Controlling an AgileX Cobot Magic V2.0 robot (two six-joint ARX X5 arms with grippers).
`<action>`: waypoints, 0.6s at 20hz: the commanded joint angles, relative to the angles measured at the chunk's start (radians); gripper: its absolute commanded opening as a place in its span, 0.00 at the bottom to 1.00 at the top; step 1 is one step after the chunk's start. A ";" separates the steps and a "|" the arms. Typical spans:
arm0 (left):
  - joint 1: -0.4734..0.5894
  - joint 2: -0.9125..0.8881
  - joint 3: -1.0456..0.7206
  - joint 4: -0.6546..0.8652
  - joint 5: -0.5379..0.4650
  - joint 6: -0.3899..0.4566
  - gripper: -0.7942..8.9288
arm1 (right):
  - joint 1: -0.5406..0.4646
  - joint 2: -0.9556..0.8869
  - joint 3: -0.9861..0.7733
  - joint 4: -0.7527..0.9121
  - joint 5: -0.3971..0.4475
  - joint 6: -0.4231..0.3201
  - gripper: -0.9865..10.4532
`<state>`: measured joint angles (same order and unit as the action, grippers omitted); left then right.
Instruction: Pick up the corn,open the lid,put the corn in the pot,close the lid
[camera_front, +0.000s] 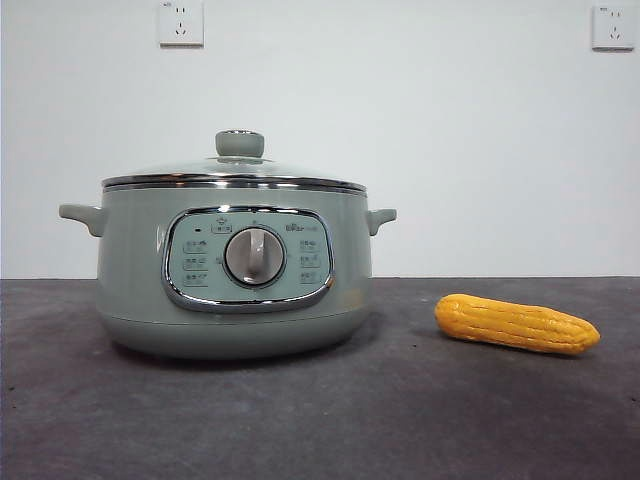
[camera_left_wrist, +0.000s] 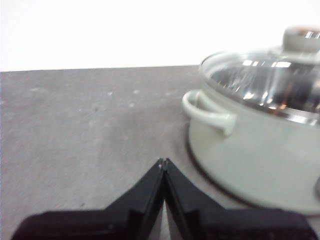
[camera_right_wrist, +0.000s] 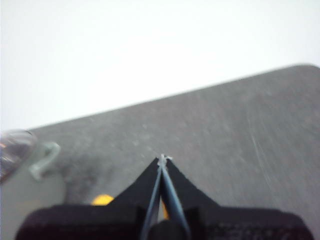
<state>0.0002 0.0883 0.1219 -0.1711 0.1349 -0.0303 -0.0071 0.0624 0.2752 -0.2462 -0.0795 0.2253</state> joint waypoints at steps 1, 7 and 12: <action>0.002 0.016 0.034 0.007 0.035 -0.063 0.08 | 0.000 0.042 0.074 -0.017 -0.034 0.011 0.08; 0.002 0.091 0.119 -0.001 0.217 -0.103 0.08 | 0.000 0.198 0.257 -0.189 -0.114 0.006 0.08; 0.002 0.176 0.182 0.001 0.409 -0.179 0.08 | 0.000 0.328 0.384 -0.373 -0.211 0.009 0.09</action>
<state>-0.0002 0.2588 0.3008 -0.1726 0.5106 -0.1665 -0.0071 0.3817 0.6468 -0.6025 -0.2790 0.2260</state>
